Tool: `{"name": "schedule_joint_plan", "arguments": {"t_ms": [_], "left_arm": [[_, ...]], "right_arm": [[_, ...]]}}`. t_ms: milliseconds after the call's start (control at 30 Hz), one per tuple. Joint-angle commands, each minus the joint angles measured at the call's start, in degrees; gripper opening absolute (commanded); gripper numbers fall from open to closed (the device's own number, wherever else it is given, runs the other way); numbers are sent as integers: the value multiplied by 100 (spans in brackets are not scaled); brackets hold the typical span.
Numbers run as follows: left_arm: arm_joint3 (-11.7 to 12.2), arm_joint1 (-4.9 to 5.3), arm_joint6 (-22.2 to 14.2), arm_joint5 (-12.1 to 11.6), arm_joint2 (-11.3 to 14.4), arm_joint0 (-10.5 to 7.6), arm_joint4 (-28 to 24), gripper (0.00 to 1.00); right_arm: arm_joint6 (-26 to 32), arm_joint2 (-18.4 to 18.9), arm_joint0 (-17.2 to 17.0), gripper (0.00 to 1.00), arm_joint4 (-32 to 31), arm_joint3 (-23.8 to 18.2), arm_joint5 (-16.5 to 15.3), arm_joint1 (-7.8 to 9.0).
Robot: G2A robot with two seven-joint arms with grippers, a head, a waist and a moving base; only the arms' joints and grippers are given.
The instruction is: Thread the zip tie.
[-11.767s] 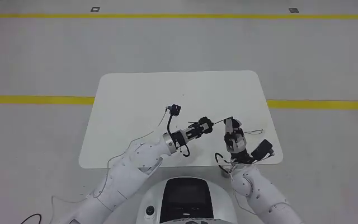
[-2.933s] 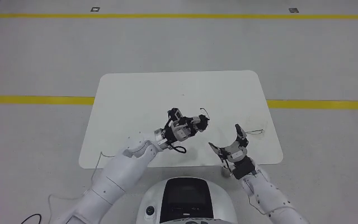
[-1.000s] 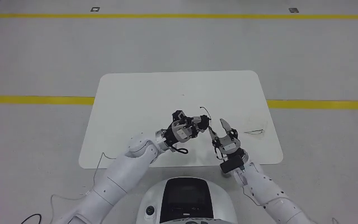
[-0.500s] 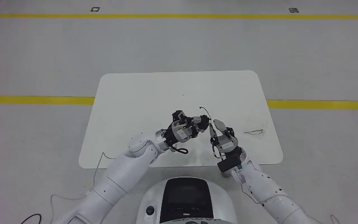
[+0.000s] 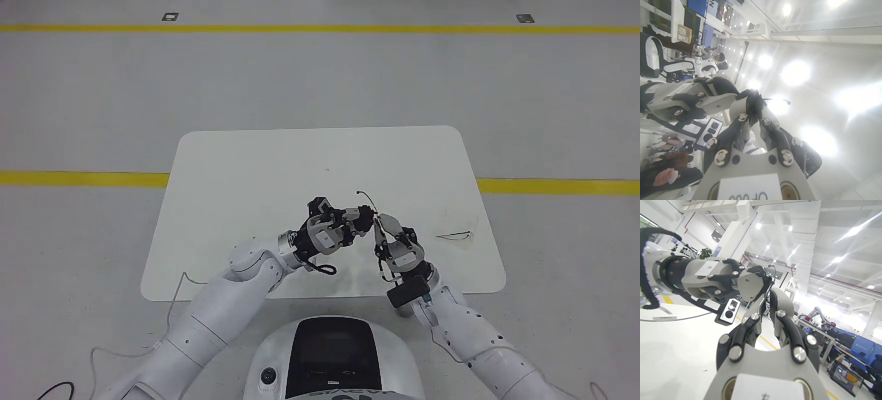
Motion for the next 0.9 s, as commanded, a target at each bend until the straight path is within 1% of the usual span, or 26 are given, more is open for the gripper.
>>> {"name": "schedule_joint_plan", "arguments": {"t_ms": [0, 400, 867], "left_arm": [[0, 0, 0, 0, 0, 0, 0, 0], [0, 0, 0, 0, 0, 0, 0, 0], [0, 0, 0, 0, 0, 0, 0, 0]], "right_arm": [[-8, -6, 5, 0, 0, 3, 2, 3], [-49, -88, 11, 0, 0, 79, 160, 68], [-41, -112, -19, 0, 0, 97, 177, 165]]}}
